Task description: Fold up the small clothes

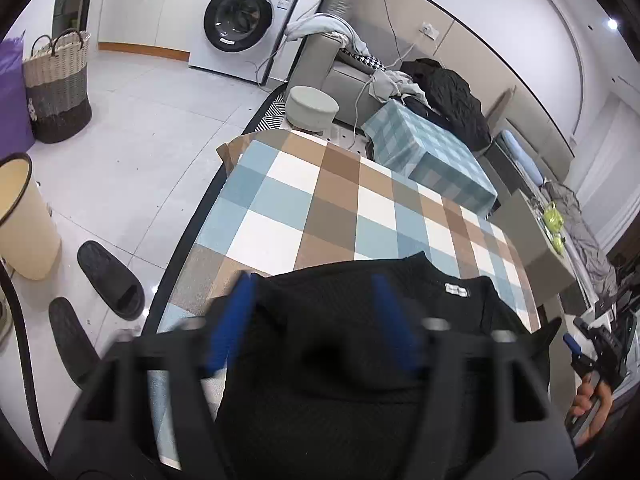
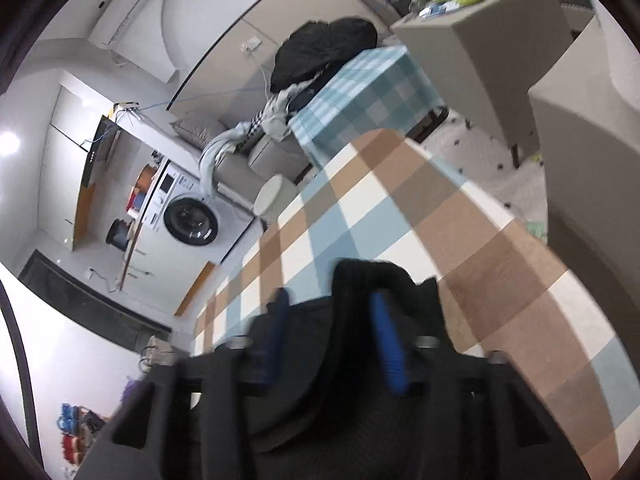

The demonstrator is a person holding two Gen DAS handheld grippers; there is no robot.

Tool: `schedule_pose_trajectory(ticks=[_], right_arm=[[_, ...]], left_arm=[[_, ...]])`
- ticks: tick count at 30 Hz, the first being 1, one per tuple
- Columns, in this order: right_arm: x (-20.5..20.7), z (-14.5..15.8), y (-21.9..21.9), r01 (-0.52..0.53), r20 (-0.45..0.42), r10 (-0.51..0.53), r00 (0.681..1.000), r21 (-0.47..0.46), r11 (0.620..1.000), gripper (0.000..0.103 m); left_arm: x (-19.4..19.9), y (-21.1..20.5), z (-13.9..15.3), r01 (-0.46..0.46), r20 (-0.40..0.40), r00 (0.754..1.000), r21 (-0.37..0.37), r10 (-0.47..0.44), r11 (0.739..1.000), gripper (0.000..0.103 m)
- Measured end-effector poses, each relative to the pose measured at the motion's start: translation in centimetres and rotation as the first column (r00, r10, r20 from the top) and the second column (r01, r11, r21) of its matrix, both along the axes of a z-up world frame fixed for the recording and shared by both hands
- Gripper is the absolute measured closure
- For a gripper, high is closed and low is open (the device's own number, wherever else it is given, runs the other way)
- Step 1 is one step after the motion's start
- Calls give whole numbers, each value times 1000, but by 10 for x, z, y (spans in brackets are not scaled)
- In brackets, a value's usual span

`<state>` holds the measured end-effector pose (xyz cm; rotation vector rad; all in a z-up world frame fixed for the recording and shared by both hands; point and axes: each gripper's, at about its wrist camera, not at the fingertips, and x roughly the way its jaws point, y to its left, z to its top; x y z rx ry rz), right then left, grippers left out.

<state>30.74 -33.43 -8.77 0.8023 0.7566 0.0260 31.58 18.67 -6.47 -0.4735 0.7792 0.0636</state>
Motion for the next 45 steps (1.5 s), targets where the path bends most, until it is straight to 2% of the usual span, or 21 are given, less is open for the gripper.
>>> schedule_pose_trajectory(ticks=[3,10,13,15,17,19,21,27,30,33,38,39,41,43,45], right_arm=[[-6,3,-3,7,-2,-7,1000,-85,996,54],[-14,-9,-8,-81,-84,63,994,-234,969,51],[-11,-21,2,-137,-156,89,984,-334,933,50],[-11,-25,13,-178,-173,118,978,-389,904,50],[-14,-25,29,-200,-171,134,976,-468,861,50],[-19,-20,39,-168,-127,120,985,-505,847,50],[-20,-18,49,-193,-108,161,981,-460,867,50],[-10,-29,70,-283,-129,259,957,-225,932,50],[-6,-34,76,-259,-163,226,960,-217,941,50],[0,-40,75,-247,-185,216,959,-162,956,50],[4,-39,78,-248,-180,220,959,-155,956,50],[4,-39,79,-248,-182,220,959,-154,956,50],[4,-41,79,-249,-186,219,958,-153,957,50],[3,-42,78,-248,-189,218,957,-154,956,50],[3,-43,76,-239,-196,206,959,-162,958,50]], left_arm=[[0,0,-6,10,-8,1000,16,-10,1000,33],[-25,2,-17,26,-21,999,69,-25,997,33],[-34,0,-26,33,-52,998,109,-27,993,33],[-40,-3,-29,54,-65,997,126,-46,991,33],[-49,-6,-31,64,-58,997,112,-58,992,33],[-57,-7,-30,79,-38,996,78,-76,994,33],[-63,-9,-29,86,-35,996,81,-83,993,33],[-61,-16,-33,129,-51,991,86,-125,988,33],[-51,-23,-40,160,-89,984,81,-153,984,33],[-44,-28,-44,185,-91,979,53,-180,981,33],[-24,-27,-48,167,-103,981,-4,-167,986,33],[-19,-25,-49,153,-110,982,-14,-153,988,35],[-11,-21,-51,133,-100,985,-59,-138,989,52],[-4,-18,-54,131,-86,987,-95,-139,987,84],[5,-14,-56,114,-81,989,-108,-123,988,94]])
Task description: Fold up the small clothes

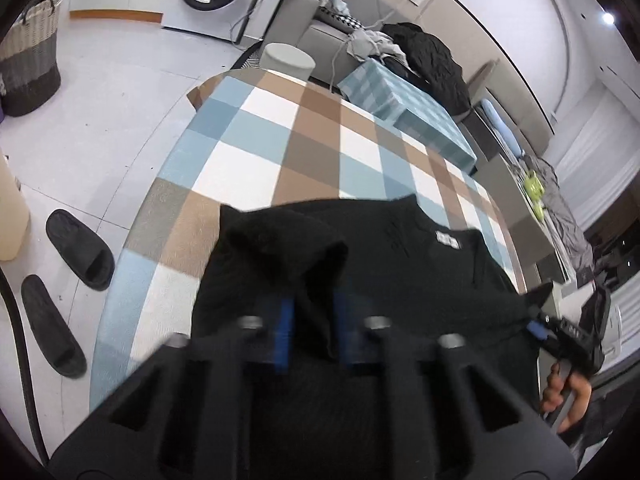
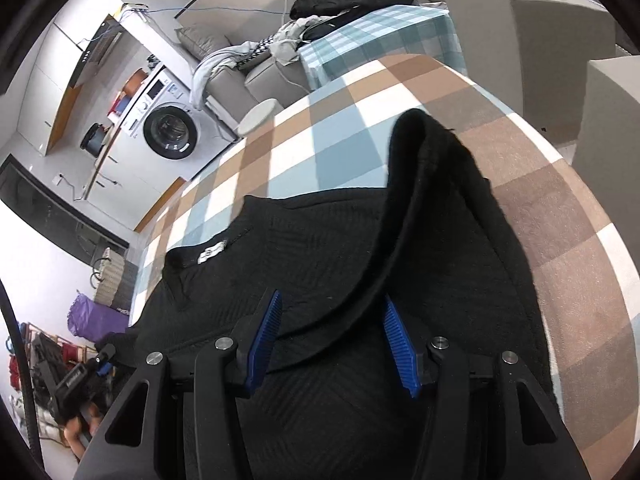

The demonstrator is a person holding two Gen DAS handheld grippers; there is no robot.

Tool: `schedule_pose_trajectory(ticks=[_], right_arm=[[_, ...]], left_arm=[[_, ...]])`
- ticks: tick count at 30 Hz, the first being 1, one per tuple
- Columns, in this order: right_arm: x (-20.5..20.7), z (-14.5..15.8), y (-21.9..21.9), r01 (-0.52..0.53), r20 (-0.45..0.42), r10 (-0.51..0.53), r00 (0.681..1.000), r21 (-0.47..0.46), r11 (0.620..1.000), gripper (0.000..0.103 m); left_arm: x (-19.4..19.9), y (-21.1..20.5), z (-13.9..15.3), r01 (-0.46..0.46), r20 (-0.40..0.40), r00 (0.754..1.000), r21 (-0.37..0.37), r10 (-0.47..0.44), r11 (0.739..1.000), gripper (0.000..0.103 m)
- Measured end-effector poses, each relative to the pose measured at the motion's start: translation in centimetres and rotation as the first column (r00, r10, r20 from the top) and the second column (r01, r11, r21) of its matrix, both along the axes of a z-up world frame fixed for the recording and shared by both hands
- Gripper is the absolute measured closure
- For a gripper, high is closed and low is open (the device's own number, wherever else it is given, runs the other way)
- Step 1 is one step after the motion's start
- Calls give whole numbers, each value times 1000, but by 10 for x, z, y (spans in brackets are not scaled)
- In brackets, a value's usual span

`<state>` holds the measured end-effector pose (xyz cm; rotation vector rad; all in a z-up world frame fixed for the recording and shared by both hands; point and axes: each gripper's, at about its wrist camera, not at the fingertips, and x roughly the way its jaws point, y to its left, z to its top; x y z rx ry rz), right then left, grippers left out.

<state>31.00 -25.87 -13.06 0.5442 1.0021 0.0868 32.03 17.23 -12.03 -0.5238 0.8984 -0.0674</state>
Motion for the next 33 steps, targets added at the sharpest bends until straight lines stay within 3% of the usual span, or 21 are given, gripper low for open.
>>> schedule_pose_trajectory(ticks=[2,6,9,11,13,15,19,24,26,29,33], right_arm=[[2,-1,-1,4,0,-4,1000,15,1000,50],[12,2,-2,5,-4,-5,1000,28,1000,50],[28,6,-2,8,15,-9,1000,93,996,50],[40,12,-4,27,51,-35,998,142,989,50],[50,18,-9,49,95,-66,993,170,984,48],[58,23,-15,76,124,-93,988,136,988,46],[55,29,-31,116,120,-122,985,61,991,46],[36,23,-52,165,57,-163,985,-27,986,46],[27,19,-58,178,24,-177,984,-45,983,46],[9,22,-57,145,20,-144,989,-36,989,46],[-9,42,-35,25,44,-20,999,-103,994,46]], left_arm=[[7,2,3,-6,26,1000,-12,6,1000,99],[22,5,14,-16,70,997,-16,17,1000,99],[39,8,20,-18,77,997,-21,19,1000,98],[49,8,22,-7,61,998,2,7,1000,81],[53,9,26,-19,68,998,24,17,1000,43],[49,14,30,-44,94,995,24,42,999,31],[41,22,33,-56,108,993,66,49,996,28],[42,23,14,-52,41,998,156,46,986,28],[40,23,7,-55,26,998,145,52,988,28],[30,17,8,-44,38,999,141,39,989,28],[8,4,25,-6,66,998,178,-6,984,28]])
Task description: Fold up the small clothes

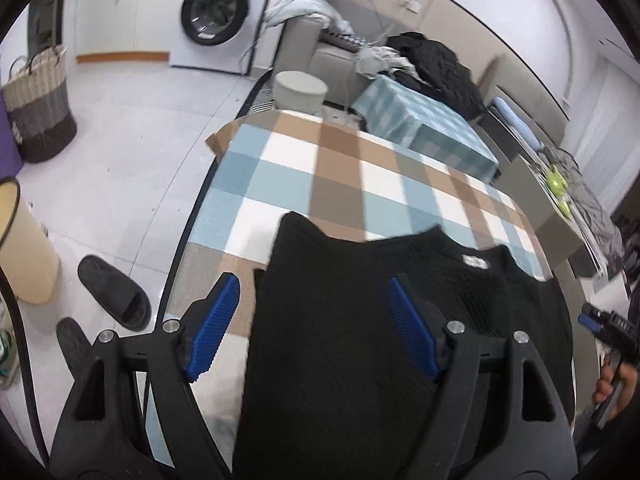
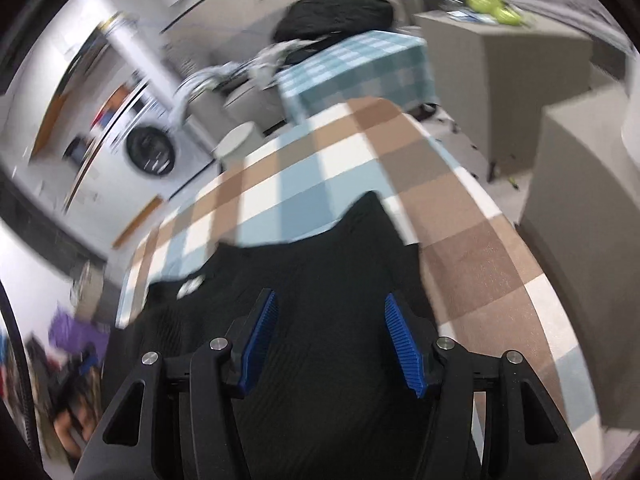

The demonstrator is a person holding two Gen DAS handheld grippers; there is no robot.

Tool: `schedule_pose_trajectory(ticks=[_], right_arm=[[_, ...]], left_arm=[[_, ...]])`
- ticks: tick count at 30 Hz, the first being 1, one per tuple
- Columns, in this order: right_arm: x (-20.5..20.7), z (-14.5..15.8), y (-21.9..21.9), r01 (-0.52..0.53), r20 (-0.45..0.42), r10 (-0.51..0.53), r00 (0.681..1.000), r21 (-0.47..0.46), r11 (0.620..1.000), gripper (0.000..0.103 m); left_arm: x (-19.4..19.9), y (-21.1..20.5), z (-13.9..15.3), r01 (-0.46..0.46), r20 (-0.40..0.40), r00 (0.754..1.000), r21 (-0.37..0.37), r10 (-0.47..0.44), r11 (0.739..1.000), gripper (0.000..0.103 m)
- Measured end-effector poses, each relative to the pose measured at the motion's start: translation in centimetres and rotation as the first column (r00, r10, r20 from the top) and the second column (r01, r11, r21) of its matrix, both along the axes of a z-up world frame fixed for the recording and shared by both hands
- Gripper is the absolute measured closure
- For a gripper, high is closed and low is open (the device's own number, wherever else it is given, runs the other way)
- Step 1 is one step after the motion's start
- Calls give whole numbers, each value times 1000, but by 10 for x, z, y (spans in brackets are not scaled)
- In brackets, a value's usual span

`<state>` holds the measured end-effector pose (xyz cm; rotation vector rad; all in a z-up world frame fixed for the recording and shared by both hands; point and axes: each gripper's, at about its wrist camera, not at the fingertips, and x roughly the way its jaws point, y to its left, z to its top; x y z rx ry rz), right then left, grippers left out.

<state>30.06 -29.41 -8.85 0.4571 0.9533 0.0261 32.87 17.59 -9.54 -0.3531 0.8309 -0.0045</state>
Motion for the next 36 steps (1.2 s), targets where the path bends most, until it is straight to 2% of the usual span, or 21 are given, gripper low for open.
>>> schedule_pose_trajectory(ticks=[4,7,10,12,20,26,31,36], right_arm=[[-14,29,28,-194,4,195,981,-78,978,42],[-20,53,37,-318,17,321,947,-100,943,36],[-26,75,34,-361,45,375,926,-185,914,30],[-23,76,26,-366,46,382,923,-200,909,28],[-5,44,2,-293,44,305,951,-179,939,28],[21,-5,-12,-165,-3,166,986,-120,979,29],[46,-37,-20,-99,-36,95,995,-108,989,31],[61,-48,-16,-89,-18,87,996,-128,988,35]], left_arm=[[-26,-12,25,34,42,998,58,-36,998,28],[-42,-15,41,43,60,997,85,-48,995,28],[-50,-13,48,43,60,997,97,-49,994,28],[-51,-11,46,35,41,998,94,-39,995,28],[-41,-12,27,32,-15,999,103,-31,994,28],[-10,-11,-3,18,-76,997,109,-10,994,28],[15,-4,-30,7,-125,992,111,7,994,28],[40,5,-47,-13,-159,987,100,29,995,28]])
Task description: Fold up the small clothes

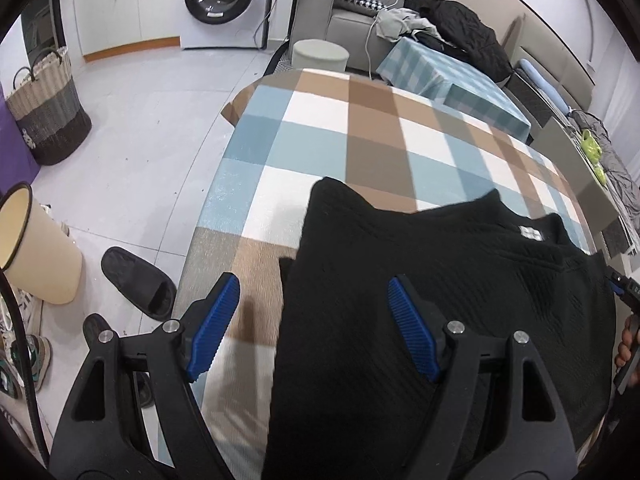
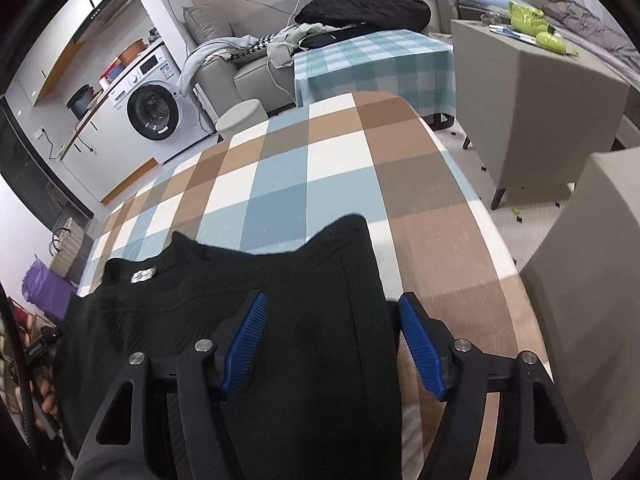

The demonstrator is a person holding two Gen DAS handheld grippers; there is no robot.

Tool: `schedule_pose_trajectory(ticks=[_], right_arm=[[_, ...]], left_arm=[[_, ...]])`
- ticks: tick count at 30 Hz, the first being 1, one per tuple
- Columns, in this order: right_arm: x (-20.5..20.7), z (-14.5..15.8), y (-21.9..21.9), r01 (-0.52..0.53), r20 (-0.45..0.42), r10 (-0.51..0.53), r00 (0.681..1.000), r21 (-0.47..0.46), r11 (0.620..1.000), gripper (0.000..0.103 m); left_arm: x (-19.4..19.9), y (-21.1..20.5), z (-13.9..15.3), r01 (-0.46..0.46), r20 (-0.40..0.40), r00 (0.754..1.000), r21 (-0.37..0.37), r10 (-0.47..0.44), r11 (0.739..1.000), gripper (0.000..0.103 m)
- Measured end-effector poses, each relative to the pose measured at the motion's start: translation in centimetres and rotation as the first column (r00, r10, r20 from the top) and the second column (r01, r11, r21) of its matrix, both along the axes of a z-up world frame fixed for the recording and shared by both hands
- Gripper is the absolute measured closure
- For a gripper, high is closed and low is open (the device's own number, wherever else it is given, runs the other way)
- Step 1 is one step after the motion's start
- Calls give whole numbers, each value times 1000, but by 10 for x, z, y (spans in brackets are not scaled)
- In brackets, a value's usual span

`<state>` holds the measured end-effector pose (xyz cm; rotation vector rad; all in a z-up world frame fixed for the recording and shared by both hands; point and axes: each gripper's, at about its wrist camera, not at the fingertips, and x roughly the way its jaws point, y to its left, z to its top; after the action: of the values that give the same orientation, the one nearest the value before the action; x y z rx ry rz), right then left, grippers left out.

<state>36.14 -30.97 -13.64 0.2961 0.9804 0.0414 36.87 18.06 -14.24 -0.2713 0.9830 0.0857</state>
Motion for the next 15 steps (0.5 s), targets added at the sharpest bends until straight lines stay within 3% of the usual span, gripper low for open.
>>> schedule_pose_trajectory(ticks=[3,5,6,7,8,10,12,15], right_arm=[[5,-1,2,-13,16,13,1000,1,1000,39],[8,-2,3,-19,18,19,1000,-3,1000,41],[10,-3,3,-21,18,21,1000,-5,1000,44],[11,-3,2,-21,20,21,1000,-4,1000,49],[11,-4,2,-16,20,16,1000,-7,1000,52],[11,-6,1,-13,24,14,1000,-19,1000,74],[9,-4,1,-9,40,11,999,-39,999,92],[-1,8,-2,-24,112,26,993,-15,1000,97]], left_arm=[[13,5,-7,-12,-14,1000,-19,12,1000,29],[20,5,-8,-19,-8,1000,-21,19,1000,35],[23,5,-8,-18,-2,1000,-25,18,1000,47],[24,5,-8,-15,5,1000,-31,15,999,67],[26,4,-7,-6,19,1000,-40,7,999,77],[24,2,-2,-6,52,999,-31,8,999,94],[18,2,6,-3,99,995,-41,7,999,96],[4,3,21,-5,168,986,-50,14,999,97]])
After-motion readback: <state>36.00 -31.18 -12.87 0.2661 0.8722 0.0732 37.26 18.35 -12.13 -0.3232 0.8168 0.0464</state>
